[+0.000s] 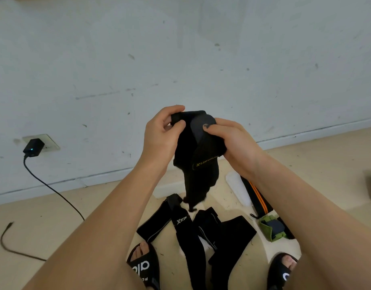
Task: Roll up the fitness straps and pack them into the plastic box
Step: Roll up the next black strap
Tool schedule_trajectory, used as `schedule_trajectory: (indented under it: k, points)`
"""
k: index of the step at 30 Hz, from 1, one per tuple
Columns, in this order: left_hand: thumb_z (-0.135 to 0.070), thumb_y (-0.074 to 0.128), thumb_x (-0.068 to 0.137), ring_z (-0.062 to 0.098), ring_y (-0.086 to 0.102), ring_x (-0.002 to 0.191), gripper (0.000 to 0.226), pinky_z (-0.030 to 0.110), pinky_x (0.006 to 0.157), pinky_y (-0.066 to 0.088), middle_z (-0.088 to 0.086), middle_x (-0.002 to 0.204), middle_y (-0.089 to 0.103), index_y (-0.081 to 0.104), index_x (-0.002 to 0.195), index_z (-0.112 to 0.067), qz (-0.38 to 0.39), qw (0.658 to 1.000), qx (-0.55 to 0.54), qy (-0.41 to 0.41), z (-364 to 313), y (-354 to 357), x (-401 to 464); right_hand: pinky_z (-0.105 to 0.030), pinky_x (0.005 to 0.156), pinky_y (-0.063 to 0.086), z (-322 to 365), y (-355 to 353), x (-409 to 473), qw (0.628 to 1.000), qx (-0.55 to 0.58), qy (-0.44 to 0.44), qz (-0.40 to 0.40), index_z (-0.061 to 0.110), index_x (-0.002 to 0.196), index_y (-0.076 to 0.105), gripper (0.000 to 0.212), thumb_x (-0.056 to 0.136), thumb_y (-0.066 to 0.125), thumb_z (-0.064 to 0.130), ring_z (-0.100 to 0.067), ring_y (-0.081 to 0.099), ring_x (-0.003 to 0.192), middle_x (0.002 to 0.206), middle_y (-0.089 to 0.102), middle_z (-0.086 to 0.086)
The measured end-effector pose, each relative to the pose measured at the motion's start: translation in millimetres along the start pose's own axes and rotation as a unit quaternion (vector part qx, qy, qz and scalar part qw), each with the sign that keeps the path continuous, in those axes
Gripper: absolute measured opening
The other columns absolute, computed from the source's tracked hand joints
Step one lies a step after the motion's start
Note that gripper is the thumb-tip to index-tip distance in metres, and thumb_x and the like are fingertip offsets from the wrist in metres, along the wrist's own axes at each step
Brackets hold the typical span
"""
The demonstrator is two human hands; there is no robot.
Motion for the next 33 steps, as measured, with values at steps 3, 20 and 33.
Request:
schedule_trajectory:
  k: [3, 20, 33]
  points:
    - [-0.001, 0.06, 0.096, 0.012, 0.071, 0.101, 0.036, 0.026, 0.085, 0.06, -0.007, 0.107, 0.074, 0.076, 0.107, -0.031, -0.016, 1.0, 0.008, -0.019, 6, -6, 6, -0.034, 0.079, 0.043, 4, -7, 1, 0.999, 0.042, 0.004, -0.006, 0.006, 0.092, 0.066, 0.012, 0.09, 0.059, 0.016, -0.018, 0.062, 0.081, 0.08, 0.065, -0.004]
    - [-0.013, 0.064, 0.092, 0.036, 0.069, 0.103, 0.015, 0.053, 0.096, 0.058, 0.015, 0.099, 0.075, 0.078, 0.092, -0.008, 0.015, 0.996, -0.069, -0.048, 0, 9, -1, -0.033, 0.088, 0.055, -8, 5, 8, 0.998, -0.05, -0.001, -0.025, 0.004, 0.107, 0.076, 0.027, 0.104, 0.059, 0.024, -0.022, 0.074, 0.092, 0.108, 0.074, -0.022]
    - [-0.014, 0.074, 0.092, 0.017, 0.071, 0.102, 0.013, 0.047, 0.096, 0.058, -0.007, 0.095, 0.078, 0.08, 0.093, -0.026, 0.003, 1.0, -0.011, -0.026, 4, 11, 0, -0.045, 0.101, 0.055, -11, 0, 8, 0.998, -0.047, 0.025, -0.029, -0.004, 0.106, 0.074, 0.034, 0.101, 0.064, 0.028, -0.036, 0.073, 0.104, 0.11, 0.074, -0.025]
Point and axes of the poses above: each hand's wrist, its own x-axis towards the middle knuckle, its own y-axis out of the palm, z = x × y, the point moved 2 cm from there along x, towards the middle knuckle
